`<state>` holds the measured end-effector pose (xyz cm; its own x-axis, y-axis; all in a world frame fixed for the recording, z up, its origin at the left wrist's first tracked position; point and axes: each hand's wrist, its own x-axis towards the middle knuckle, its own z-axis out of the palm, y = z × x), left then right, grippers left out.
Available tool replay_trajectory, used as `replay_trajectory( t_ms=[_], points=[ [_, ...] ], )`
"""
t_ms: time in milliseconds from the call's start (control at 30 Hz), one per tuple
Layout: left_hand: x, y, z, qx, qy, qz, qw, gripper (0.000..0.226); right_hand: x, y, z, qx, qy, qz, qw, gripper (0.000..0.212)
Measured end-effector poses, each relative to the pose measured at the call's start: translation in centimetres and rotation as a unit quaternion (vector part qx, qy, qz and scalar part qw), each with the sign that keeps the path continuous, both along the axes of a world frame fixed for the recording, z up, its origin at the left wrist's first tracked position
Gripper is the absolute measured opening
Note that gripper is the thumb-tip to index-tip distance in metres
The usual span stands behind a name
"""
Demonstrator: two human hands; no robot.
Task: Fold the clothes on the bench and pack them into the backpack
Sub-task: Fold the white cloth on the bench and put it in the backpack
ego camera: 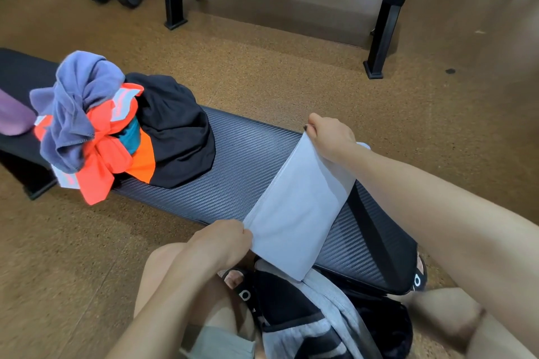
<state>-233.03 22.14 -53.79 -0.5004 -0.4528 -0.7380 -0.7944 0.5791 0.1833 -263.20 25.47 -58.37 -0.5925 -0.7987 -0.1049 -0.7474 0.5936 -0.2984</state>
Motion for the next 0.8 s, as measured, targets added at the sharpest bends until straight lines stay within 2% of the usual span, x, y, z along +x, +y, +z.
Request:
replay_trajectory(
  t_ms=[100,200,300,367,433,500,567,633,800],
  points=[
    [0.3,0.6,-0.1,-0.056,0.039,0.043,0.997,0.021,0.3,-0.1,-0.1,0.014,0.031,-0.013,0.999,0.022],
    [0.4,1.8,0.3,-0.143,0.101,0.048,0.983,0.025,0.9,0.0,0.0,0.017,0.110,-0.036,0.993,0.030],
    [-0.3,2.5,0.4,-0.259,0.158,0.009,0.953,0.024,2.4,1.2,0.4,-0.077,0.128,-0.070,0.986,0.030],
    [-1.6,2.5,0.1,-0.292,0.185,-0.031,0.938,0.028,4.2,2.5,0.9,-0.143,0.129,-0.061,0.979,0.029],
    [-3.1,2.5,-0.4,-0.311,0.224,-0.065,0.921,0.029,6.6,4.1,1.1,-0.160,0.128,-0.018,0.979,0.028],
    [-4.5,2.0,-1.1,-0.296,0.233,-0.057,0.925,0.025,9.0,5.6,0.6,-0.117,0.121,0.023,0.986,0.038],
    [-5.2,1.5,-1.9,-0.287,0.207,-0.065,0.933,0.021,10.8,6.3,0.0,-0.033,0.100,0.047,0.993,0.063],
    [-5.3,0.9,-2.5,-0.290,0.199,-0.069,0.933,0.018,11.6,6.4,-0.6,0.030,0.073,0.058,0.995,0.078],
    [-5.8,0.6,-2.4,-0.281,0.198,-0.046,0.938,0.014,11.7,5.9,-1.1,0.059,0.053,0.056,0.995,0.085]
  ],
)
